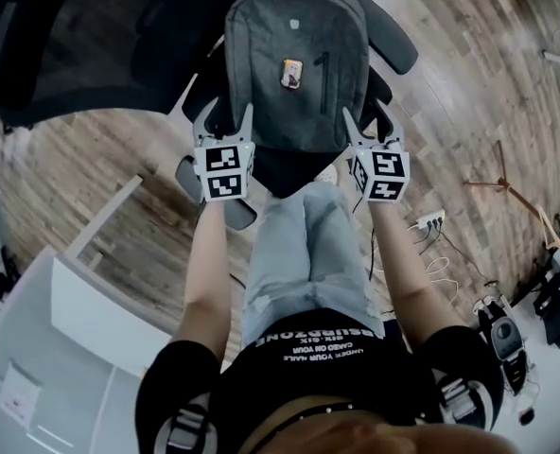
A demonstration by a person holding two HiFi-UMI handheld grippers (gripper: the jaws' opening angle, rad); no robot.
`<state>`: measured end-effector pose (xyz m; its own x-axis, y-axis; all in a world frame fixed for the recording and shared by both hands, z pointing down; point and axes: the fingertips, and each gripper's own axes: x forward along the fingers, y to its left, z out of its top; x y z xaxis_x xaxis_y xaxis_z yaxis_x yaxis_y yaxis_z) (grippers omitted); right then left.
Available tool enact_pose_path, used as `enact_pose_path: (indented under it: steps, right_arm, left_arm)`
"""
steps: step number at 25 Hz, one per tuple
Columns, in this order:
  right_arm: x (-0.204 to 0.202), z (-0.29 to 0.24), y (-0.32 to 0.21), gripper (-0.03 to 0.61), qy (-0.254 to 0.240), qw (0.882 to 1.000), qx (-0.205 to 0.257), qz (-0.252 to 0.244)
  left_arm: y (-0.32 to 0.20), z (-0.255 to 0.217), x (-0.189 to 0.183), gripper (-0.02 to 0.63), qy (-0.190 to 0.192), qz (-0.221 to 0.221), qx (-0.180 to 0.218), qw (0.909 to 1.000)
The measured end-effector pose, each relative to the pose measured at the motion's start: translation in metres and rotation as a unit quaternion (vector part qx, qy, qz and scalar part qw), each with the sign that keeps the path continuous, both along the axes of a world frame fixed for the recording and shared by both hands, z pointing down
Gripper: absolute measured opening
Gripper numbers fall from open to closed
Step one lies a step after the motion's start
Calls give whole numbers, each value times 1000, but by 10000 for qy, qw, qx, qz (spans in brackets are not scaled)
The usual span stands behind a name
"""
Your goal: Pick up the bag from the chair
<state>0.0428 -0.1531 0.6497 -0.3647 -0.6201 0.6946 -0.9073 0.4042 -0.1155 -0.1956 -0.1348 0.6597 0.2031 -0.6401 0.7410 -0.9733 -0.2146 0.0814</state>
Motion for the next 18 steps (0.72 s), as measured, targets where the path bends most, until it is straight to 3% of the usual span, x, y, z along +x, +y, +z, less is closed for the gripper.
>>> enact_pose_path:
  steps: [18]
  right_arm:
    - [11,48,-9,247,30,9982,-463,375]
  left_arm:
    - [-11,68,-8,206,-119,20,-693,9975]
